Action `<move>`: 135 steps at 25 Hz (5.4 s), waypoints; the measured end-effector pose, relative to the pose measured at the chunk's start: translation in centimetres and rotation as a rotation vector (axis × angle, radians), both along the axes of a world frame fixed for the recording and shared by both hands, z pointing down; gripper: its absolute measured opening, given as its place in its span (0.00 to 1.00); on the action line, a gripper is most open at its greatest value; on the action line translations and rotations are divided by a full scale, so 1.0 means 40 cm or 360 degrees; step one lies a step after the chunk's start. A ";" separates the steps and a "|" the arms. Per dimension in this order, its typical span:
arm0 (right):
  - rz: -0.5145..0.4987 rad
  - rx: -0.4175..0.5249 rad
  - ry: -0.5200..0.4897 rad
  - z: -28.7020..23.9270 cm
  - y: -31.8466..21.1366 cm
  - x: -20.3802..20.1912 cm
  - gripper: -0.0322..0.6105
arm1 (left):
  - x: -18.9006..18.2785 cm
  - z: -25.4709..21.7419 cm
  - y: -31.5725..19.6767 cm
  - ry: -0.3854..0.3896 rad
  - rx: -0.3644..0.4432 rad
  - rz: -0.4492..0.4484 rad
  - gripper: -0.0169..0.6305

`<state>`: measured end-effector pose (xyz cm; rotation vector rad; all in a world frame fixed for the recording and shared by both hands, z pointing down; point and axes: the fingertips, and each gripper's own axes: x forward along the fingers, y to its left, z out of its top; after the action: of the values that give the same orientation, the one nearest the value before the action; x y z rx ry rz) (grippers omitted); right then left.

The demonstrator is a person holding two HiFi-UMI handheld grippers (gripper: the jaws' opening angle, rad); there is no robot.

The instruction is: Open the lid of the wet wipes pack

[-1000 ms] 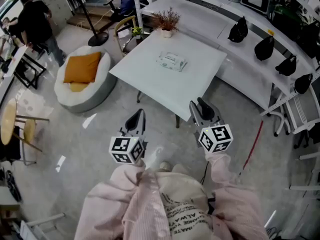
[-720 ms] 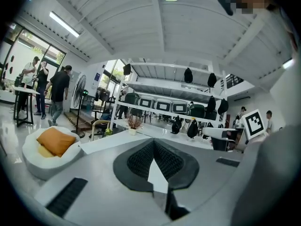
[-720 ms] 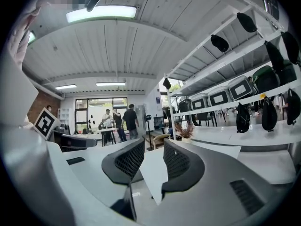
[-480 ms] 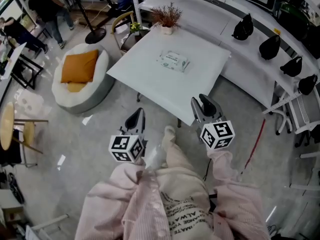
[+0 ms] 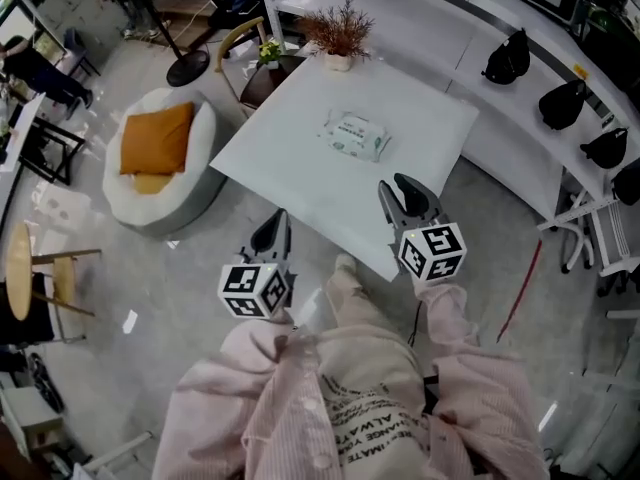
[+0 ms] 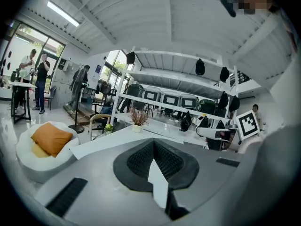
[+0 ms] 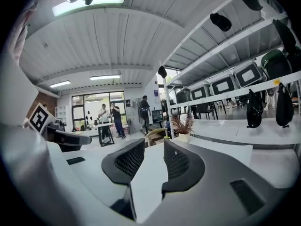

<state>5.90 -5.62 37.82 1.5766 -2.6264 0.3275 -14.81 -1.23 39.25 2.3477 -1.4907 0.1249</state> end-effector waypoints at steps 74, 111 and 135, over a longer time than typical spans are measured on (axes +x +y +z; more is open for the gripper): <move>-0.0627 -0.0512 0.0980 0.587 -0.593 -0.148 0.21 | 0.222 0.592 -0.747 -0.0056 -0.0736 0.0570 0.02; -0.0536 -0.0573 0.0660 0.496 -0.676 -0.100 0.10 | 0.221 0.600 -0.747 -0.0038 -0.0757 0.0550 0.02; -0.0249 -0.0524 0.0657 0.535 -0.789 -0.021 0.10 | 0.221 0.600 -0.748 -0.0036 -0.0763 0.0533 0.02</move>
<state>5.06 -37.19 59.21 1.1796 -2.2254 0.3572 -5.98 -31.16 63.27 2.1700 -0.9290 0.5310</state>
